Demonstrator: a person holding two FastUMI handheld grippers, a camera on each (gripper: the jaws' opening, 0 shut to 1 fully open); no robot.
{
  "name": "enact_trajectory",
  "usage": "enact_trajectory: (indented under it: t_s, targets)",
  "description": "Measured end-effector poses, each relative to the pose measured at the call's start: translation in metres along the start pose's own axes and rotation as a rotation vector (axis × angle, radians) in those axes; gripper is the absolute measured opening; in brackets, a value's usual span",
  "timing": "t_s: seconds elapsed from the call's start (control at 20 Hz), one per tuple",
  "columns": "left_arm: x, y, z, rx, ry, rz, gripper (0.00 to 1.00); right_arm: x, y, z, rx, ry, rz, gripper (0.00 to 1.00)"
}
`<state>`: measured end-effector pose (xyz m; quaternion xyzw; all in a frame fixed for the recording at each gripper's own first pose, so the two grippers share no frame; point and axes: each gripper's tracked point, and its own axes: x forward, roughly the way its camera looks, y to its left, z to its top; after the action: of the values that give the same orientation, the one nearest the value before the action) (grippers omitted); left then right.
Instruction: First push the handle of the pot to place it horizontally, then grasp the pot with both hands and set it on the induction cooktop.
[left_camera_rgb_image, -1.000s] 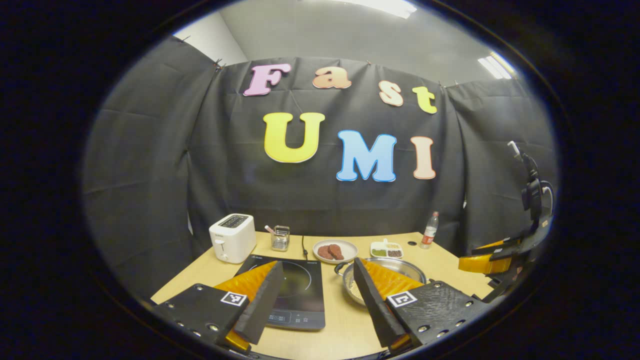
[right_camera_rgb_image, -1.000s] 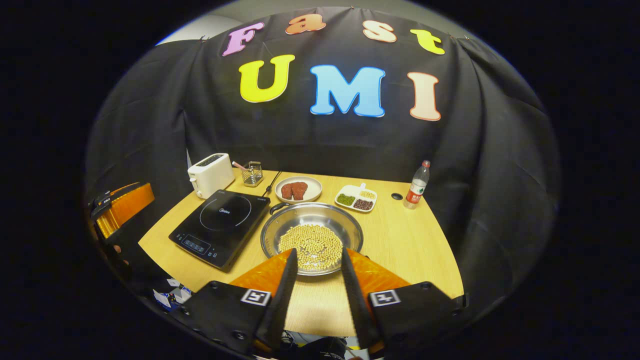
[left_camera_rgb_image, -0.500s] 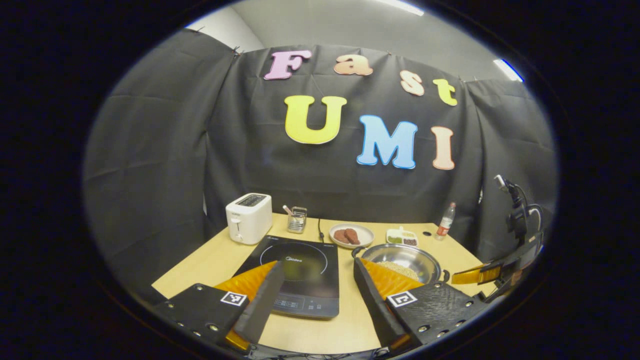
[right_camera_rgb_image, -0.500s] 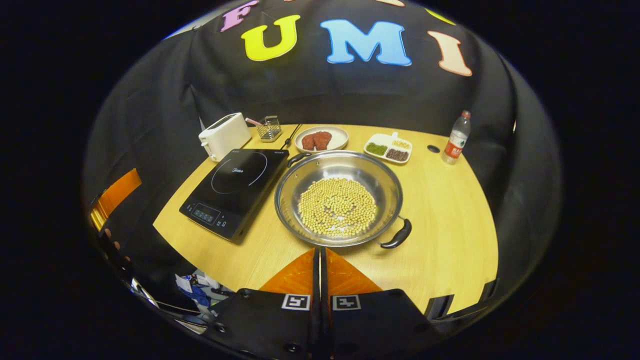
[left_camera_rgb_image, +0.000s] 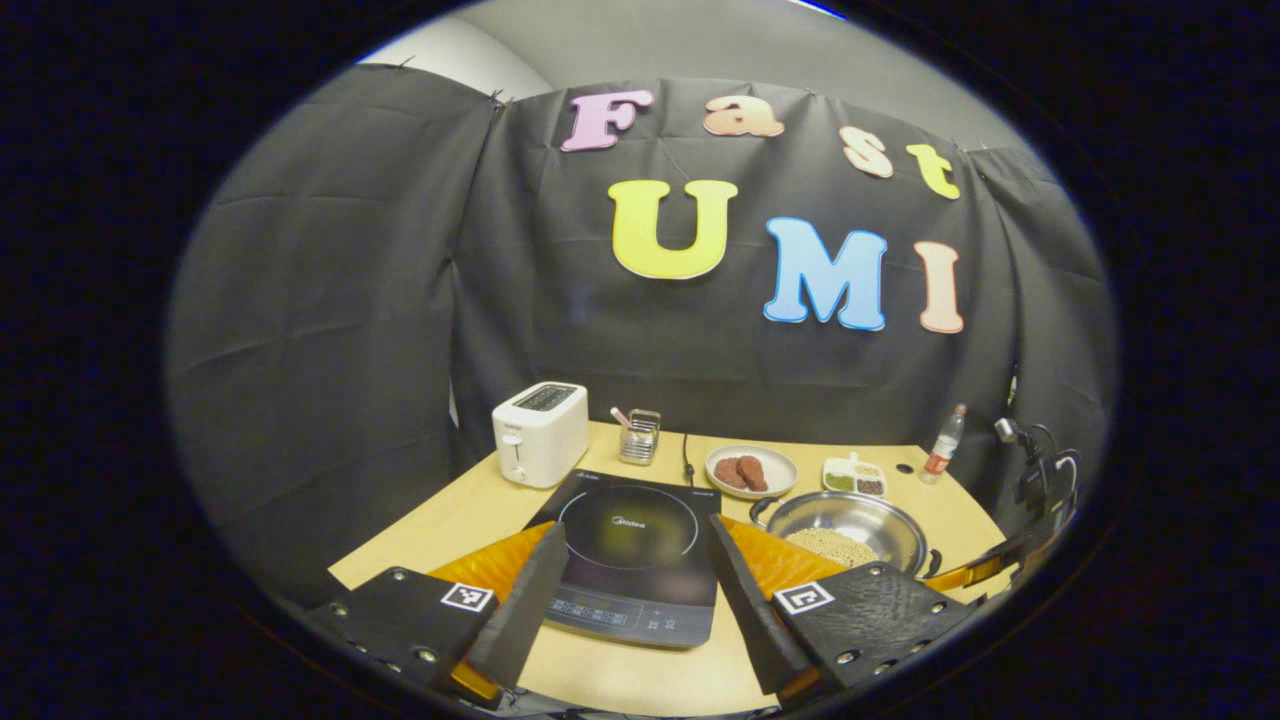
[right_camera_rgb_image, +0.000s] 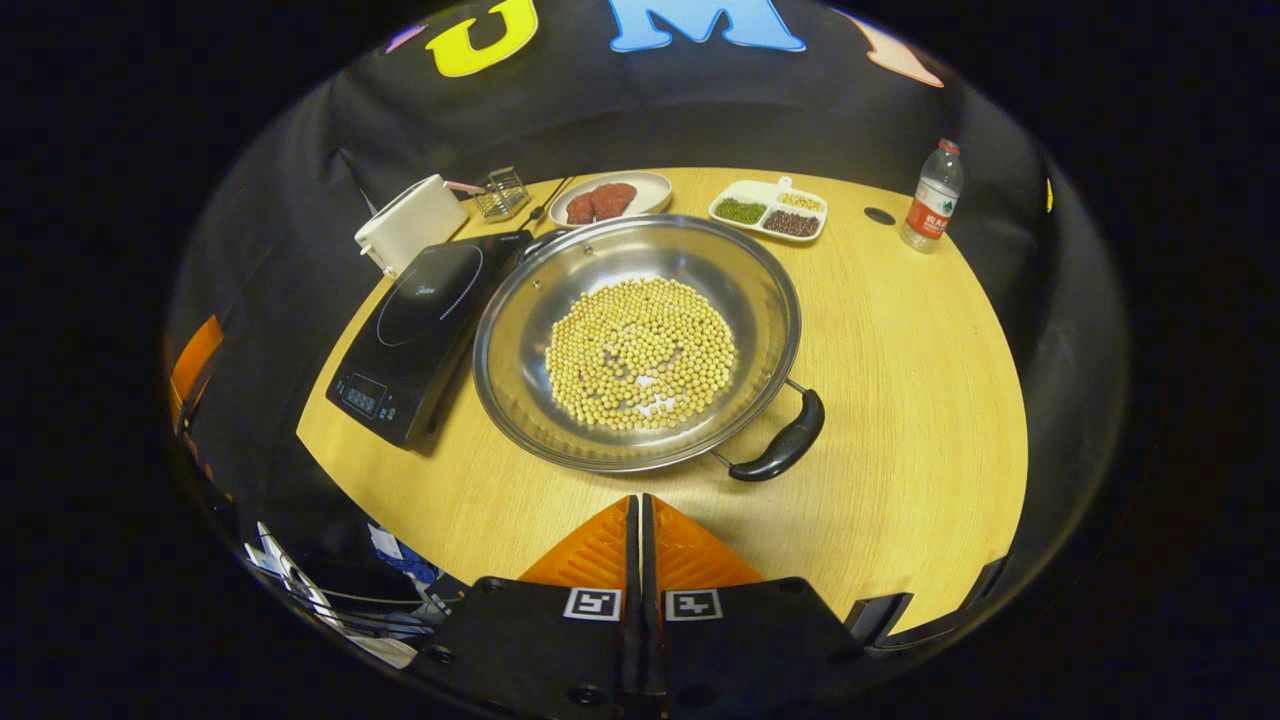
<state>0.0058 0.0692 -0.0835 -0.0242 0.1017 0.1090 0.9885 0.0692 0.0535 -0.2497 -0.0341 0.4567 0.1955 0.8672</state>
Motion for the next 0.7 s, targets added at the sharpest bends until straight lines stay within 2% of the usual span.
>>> enact_trajectory:
  t_s: [0.05, 0.15, 0.3, 0.4, 0.5, 0.55, 0.65, 0.7]
  targets:
    - [0.000, -0.002, 0.001, 0.006, 0.003, 0.010, 0.82, 0.005, -0.005, 0.001, -0.006, 0.017, 0.005, 0.02]
    - [-0.001, -0.006, 0.003, 0.030, 0.012, 0.034, 0.86, 0.016, -0.012, 0.003, -0.016, 0.049, 0.013, 0.02]
    - [0.002, -0.019, 0.002, 0.054, 0.037, 0.056, 0.86, 0.034, -0.021, 0.003, -0.030, 0.090, 0.023, 0.02]
    - [0.004, -0.034, 0.001, 0.064, 0.049, 0.043, 0.82, 0.042, -0.026, 0.002, -0.042, 0.116, 0.035, 0.02]
    - [0.003, -0.053, -0.001, 0.082, 0.061, 0.023, 0.82, 0.045, -0.029, 0.003, -0.059, 0.123, 0.059, 0.02]
    - [0.004, -0.062, -0.001, 0.098, 0.060, 0.015, 0.86, 0.045, -0.030, 0.005, -0.057, 0.125, 0.074, 0.02]
    - [0.004, -0.079, 0.001, 0.125, 0.057, 0.005, 0.82, 0.049, -0.034, 0.009, -0.059, 0.127, 0.087, 0.02]
    - [0.004, -0.088, 0.001, 0.132, 0.058, 0.002, 0.86, 0.050, -0.037, 0.011, -0.065, 0.125, 0.086, 0.02]
